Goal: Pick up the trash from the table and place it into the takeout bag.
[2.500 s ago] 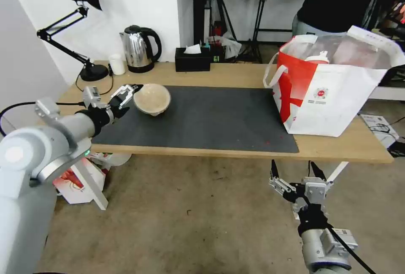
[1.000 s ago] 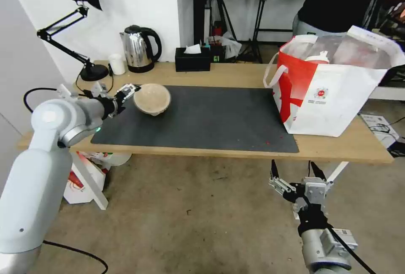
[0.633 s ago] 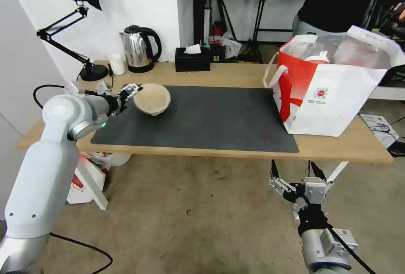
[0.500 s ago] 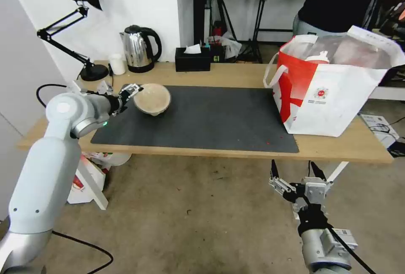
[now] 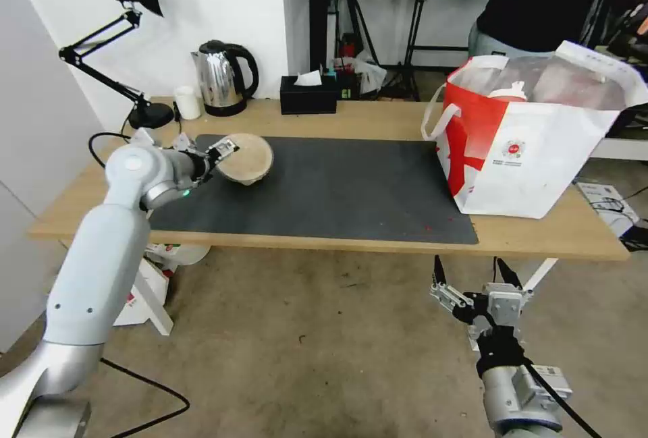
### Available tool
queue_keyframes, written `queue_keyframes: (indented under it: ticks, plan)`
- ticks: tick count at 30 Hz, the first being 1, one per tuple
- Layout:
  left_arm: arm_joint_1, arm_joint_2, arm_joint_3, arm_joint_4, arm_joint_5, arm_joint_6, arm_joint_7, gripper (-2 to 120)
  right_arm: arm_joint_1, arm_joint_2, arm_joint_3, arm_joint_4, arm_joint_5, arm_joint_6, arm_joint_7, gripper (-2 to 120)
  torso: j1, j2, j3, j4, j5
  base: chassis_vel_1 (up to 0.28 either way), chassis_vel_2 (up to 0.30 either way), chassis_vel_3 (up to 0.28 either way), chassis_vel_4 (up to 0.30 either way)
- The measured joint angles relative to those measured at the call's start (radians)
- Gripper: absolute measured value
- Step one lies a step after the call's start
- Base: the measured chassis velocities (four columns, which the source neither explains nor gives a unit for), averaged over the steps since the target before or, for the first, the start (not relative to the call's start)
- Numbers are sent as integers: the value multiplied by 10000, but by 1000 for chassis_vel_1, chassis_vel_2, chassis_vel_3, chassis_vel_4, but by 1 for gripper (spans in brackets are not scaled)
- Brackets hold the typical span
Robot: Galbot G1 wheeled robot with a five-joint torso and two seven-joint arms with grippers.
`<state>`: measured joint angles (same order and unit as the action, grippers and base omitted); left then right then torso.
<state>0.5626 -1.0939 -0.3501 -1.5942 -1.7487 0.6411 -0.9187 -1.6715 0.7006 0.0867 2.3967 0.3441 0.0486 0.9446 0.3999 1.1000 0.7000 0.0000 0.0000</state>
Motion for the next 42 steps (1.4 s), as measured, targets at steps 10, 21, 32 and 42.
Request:
queue_keyframes:
  ticks: [10, 21, 32, 42]
  plan:
    - [-360, -316, 355, 516, 311, 7, 127, 100, 0, 0, 0, 0, 0, 0, 0, 100, 1, 0, 0, -1, 1, 0, 0, 0, 0]
    - [-568, -438, 495, 935, 536, 8, 270, 100, 0, 0, 0, 0, 0, 0, 0, 100, 1, 0, 0, 1, 0, 0, 0, 0, 0]
    - [-669, -580, 570, 1101, 622, 13, 329, 93, 0, 1, 0, 0, 0, 0, 0, 100, 1, 0, 0, 0, -1, 0, 0, 0, 0]
    - [-715, -643, 607, 1240, 808, 16, 490, 53, 0, 0, 0, 0, 0, 0, 0, 100, 0, 0, 0, 0, 0, 0, 0, 0, 0]
